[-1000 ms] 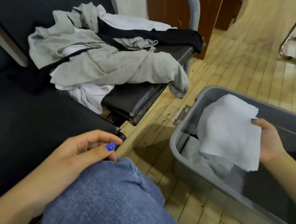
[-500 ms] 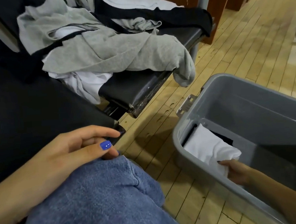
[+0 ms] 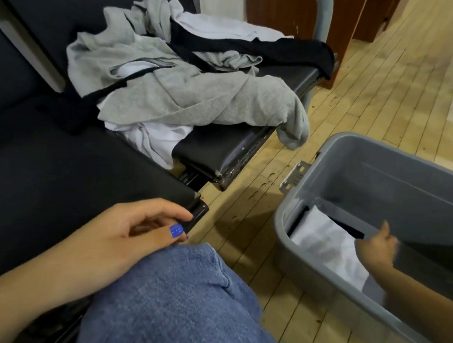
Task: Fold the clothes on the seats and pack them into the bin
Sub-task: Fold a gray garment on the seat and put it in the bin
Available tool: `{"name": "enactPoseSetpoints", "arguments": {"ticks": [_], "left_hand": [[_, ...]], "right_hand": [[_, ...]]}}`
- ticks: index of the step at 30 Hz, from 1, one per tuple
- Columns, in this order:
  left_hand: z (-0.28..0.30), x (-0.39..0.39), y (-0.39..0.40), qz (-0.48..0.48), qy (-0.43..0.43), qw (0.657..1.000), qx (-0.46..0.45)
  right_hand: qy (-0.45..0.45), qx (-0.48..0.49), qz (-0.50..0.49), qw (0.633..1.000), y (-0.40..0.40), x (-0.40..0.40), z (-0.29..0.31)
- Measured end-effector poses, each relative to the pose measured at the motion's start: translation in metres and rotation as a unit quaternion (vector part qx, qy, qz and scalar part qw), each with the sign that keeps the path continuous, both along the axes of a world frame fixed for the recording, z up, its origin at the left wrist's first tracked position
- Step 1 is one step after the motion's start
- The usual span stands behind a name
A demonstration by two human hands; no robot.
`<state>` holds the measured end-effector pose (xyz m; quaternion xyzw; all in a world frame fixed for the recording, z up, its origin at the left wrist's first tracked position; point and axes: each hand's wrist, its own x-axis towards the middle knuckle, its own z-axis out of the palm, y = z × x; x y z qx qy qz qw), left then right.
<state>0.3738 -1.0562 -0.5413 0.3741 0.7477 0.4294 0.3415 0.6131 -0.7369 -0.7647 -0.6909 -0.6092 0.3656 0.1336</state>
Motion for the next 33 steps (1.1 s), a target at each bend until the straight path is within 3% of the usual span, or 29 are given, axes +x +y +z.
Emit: {"name": "enactPoseSetpoints", "arguments": {"ticks": [2, 4, 8, 14, 17, 19, 22, 26, 28, 30, 33], "left_hand": [[0.01, -0.012, -0.014, 0.009, 0.033, 0.999, 0.019], [0.02, -0.027, -0.034, 0.054, 0.047, 0.997, 0.027], [0.04, -0.044, -0.08, 0.114, 0.086, 0.988, 0.051], [0.043, -0.045, -0.138, 0.21, 0.053, 0.973, 0.083], [0.033, -0.036, -0.162, 0.275, 0.013, 0.956, 0.101], [0.024, -0.03, -0.175, 0.307, 0.001, 0.947, 0.098], [0.014, -0.025, -0.187, 0.306, 0.057, 0.949, 0.044], [0.007, -0.031, -0.195, 0.286, 0.113, 0.951, -0.007], [0.011, -0.03, -0.194, 0.283, 0.115, 0.952, -0.005], [0.008, -0.031, -0.194, 0.265, 0.132, 0.955, -0.018], [0.005, -0.032, -0.191, 0.239, 0.141, 0.96, -0.03]], "right_hand": [[0.096, 0.08, 0.065, 0.99, -0.006, -0.027, 0.041], [0.202, 0.161, 0.13, 0.957, -0.017, -0.057, 0.083], [0.337, 0.311, 0.281, 0.843, -0.048, -0.123, 0.172], [0.416, 0.286, 0.419, 0.755, -0.132, -0.225, 0.275], [0.445, 0.345, 0.476, 0.676, -0.191, -0.258, 0.3], [0.416, 0.366, 0.539, 0.635, -0.223, -0.281, 0.31], [0.296, 0.376, 0.627, 0.615, -0.25, -0.327, 0.309], [0.036, 0.395, 0.633, 0.665, -0.245, -0.367, 0.262], [-0.086, 0.41, 0.62, 0.664, -0.224, -0.366, 0.235], [-0.153, 0.402, 0.611, 0.665, -0.192, -0.358, 0.216], [-0.174, 0.398, 0.581, 0.688, -0.151, -0.347, 0.204]]}}
